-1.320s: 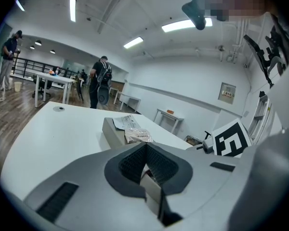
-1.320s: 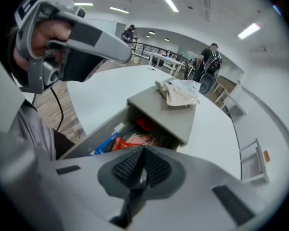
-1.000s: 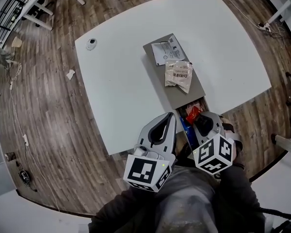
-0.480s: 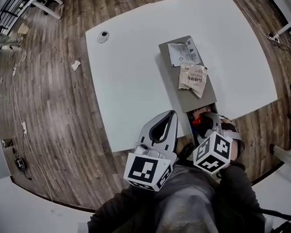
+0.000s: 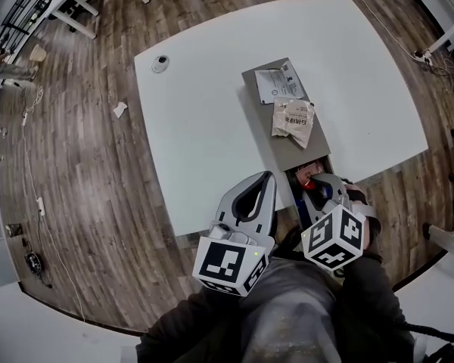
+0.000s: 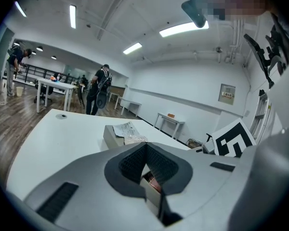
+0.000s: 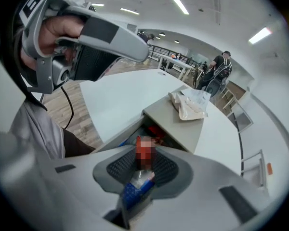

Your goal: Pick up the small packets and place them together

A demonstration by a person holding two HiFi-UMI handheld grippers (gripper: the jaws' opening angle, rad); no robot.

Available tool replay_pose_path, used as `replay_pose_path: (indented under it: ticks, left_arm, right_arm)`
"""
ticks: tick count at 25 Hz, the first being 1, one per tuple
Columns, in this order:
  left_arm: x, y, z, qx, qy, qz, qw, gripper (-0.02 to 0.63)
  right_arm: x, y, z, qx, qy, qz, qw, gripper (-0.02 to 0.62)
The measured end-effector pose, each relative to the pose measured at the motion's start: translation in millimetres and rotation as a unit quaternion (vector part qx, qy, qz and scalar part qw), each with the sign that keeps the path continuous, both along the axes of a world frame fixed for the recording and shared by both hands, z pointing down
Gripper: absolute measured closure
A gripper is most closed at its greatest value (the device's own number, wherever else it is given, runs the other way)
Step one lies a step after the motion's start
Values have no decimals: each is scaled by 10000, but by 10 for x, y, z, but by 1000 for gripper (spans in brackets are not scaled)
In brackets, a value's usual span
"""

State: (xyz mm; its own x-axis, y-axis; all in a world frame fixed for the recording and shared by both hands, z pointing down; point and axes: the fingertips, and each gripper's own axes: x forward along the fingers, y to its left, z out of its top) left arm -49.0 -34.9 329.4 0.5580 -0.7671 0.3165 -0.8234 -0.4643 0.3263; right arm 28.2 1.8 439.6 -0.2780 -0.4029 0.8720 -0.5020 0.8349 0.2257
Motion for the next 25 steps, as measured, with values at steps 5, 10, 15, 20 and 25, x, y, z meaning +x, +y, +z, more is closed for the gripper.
replay_pose_path:
  ticks: [5, 10, 15, 20, 25]
  left_arm:
    - [149, 185, -241, 318, -43, 109, 9994, 611]
    - [365, 427, -574, 680, -56, 241, 9974, 611]
    - [537, 620, -646, 770, -94, 361, 9963, 611]
    - [572, 662, -584, 670, -114, 366, 9970, 611]
    - [445, 407, -599, 657, -106, 192, 9976, 611]
  right_arm:
    - [46, 50, -351, 446, -376, 129, 9982, 502]
    - [146, 170, -745, 915, -663, 213, 9934, 502]
    - [234, 346, -827, 1018, -852, 269, 9908, 502]
    - [239, 366, -812, 989, -1010, 305, 9895, 502]
    - [116, 93, -920, 1055, -1189, 231, 9870, 502]
